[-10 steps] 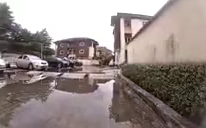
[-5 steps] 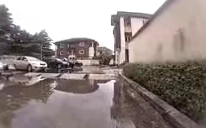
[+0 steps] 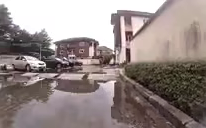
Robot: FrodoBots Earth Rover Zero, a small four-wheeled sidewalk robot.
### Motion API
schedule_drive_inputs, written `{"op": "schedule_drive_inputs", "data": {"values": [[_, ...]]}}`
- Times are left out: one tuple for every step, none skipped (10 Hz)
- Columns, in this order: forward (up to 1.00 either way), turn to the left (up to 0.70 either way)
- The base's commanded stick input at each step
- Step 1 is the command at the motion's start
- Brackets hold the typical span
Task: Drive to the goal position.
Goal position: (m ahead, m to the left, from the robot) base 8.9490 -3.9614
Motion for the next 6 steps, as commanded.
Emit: {"op": "schedule_drive_inputs", "data": {"values": [[0.5,0.0],[0.5,0.0],[0.5,0.0],[0.5,0.0],[0.5,0.0],[0.5,0.0]]}}
